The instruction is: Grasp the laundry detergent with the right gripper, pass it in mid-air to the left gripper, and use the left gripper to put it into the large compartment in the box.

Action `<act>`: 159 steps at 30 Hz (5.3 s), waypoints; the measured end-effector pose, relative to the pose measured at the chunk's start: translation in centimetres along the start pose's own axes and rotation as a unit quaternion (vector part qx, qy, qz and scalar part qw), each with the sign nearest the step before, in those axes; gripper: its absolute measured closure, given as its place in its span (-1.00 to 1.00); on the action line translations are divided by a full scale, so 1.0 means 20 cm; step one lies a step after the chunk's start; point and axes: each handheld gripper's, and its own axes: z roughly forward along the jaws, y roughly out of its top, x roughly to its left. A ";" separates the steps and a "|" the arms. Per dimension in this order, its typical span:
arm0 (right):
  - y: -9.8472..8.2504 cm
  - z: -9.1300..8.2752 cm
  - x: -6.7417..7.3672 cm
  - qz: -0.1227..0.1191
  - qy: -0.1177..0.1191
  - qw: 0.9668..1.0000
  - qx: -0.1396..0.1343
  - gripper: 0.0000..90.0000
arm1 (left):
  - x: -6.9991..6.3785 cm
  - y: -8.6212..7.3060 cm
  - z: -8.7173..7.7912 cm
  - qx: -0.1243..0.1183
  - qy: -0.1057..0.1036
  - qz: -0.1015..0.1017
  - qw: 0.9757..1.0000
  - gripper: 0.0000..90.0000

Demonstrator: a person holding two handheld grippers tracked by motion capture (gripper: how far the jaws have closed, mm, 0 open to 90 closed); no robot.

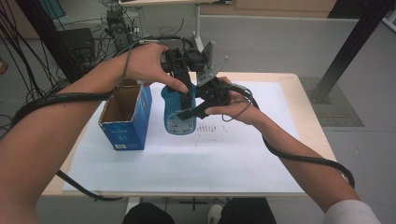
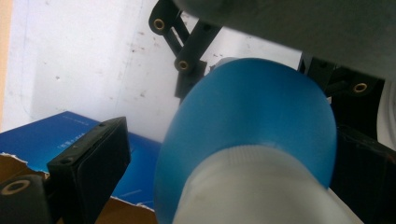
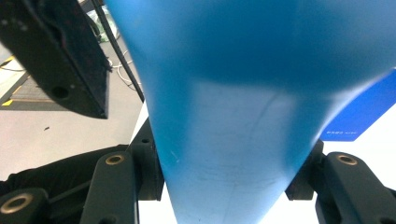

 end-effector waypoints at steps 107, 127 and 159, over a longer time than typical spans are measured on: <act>-0.03 -0.06 0.00 0.028 0.009 0.999 -0.028 -0.38 | -0.01 0.01 0.00 0.019 -0.011 0.011 1.000 -0.22; -0.15 -0.36 -0.02 0.111 -0.090 0.987 0.071 -0.95 | 0.11 -0.06 -0.17 0.007 0.002 -0.107 0.994 -0.22; -0.30 -0.78 0.01 0.181 -0.197 0.952 0.150 -0.99 | 0.44 -0.53 -0.73 -0.029 0.072 -0.509 0.857 -0.22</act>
